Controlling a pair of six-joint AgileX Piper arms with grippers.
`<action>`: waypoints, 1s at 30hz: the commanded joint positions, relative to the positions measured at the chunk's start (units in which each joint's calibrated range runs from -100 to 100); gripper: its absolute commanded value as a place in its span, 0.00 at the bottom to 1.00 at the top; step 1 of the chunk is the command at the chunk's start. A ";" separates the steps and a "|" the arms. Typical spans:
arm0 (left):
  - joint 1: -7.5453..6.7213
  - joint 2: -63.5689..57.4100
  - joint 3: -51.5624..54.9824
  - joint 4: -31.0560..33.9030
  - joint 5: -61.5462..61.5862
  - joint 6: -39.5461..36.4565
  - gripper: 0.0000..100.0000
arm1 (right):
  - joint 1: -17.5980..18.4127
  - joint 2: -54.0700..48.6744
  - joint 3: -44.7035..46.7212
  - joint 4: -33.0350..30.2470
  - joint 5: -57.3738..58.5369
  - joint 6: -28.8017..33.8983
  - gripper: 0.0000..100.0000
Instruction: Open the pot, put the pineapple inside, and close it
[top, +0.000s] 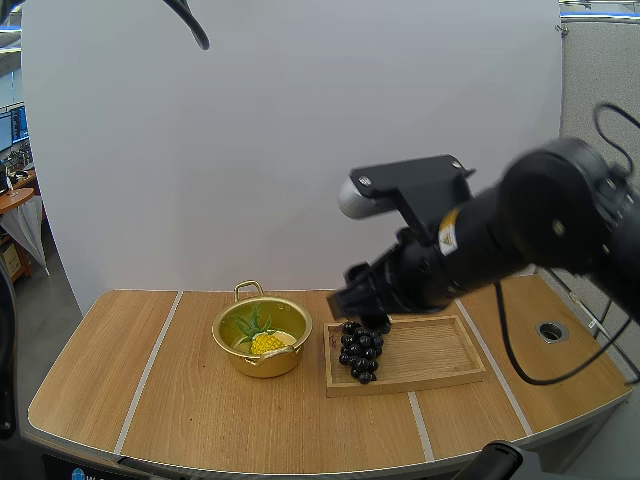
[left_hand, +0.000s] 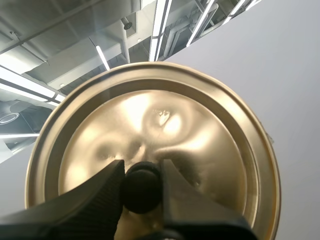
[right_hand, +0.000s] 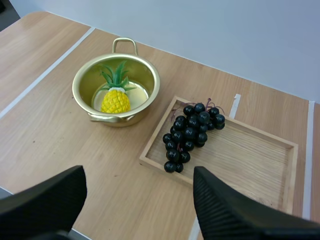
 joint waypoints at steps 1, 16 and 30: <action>-0.13 -0.26 -0.50 0.44 -2.08 -0.62 0.01 | 0.02 -6.91 2.36 -2.81 5.84 -0.56 1.00; -0.13 -0.26 -0.50 0.44 -2.08 -0.62 0.01 | 0.02 -10.76 2.36 -0.57 9.10 -0.21 0.00; -0.13 -0.26 -0.50 0.44 -2.08 -0.62 0.01 | 0.02 -10.76 2.36 -0.36 9.10 -0.21 0.00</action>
